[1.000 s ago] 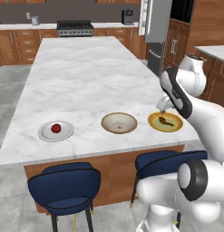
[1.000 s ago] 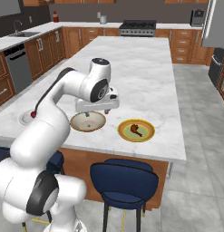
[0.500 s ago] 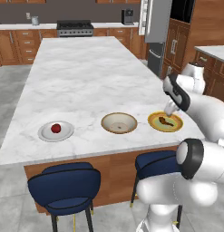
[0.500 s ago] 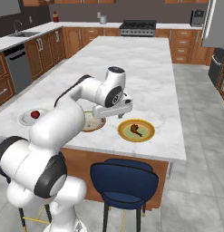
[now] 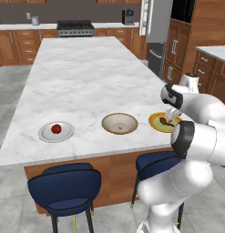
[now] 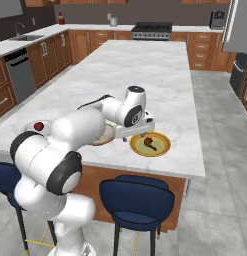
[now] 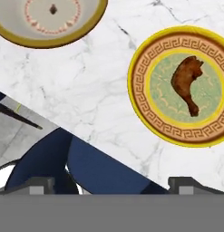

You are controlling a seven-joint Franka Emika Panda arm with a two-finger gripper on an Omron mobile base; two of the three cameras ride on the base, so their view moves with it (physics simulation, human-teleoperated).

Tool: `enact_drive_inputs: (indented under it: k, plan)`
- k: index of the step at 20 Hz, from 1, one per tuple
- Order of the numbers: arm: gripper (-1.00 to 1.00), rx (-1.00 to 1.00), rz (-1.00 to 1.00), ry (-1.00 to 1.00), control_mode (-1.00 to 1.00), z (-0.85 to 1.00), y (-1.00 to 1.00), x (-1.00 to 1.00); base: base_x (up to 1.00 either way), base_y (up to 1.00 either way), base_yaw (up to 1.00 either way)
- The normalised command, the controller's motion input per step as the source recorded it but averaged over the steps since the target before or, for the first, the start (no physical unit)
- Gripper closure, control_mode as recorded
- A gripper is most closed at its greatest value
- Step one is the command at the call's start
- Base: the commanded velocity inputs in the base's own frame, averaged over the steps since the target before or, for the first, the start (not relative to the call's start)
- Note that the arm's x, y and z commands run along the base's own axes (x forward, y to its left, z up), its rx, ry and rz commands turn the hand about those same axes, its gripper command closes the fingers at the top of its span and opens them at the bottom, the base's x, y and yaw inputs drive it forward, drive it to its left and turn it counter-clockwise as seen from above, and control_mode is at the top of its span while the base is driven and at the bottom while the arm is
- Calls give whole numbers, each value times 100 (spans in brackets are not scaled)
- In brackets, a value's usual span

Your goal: Pick the chicken drumstick and tomato from their plates and place them in the bowl. Then put the bowl in the fridge.

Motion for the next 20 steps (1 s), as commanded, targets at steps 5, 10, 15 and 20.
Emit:
enact_drive_inputs:
  k: [5,10,15,20]
  plan:
    - [-100,0,-6,7,-100,-45,-24,57,0,0,0]
    - [-100,0,-9,7,-100,-35,-14,48,0,0,0]
    - [-100,2,-7,8,-100,-27,-6,46,0,0,0]
    - [-100,2,-1,3,-100,-24,-10,40,0,0,0]
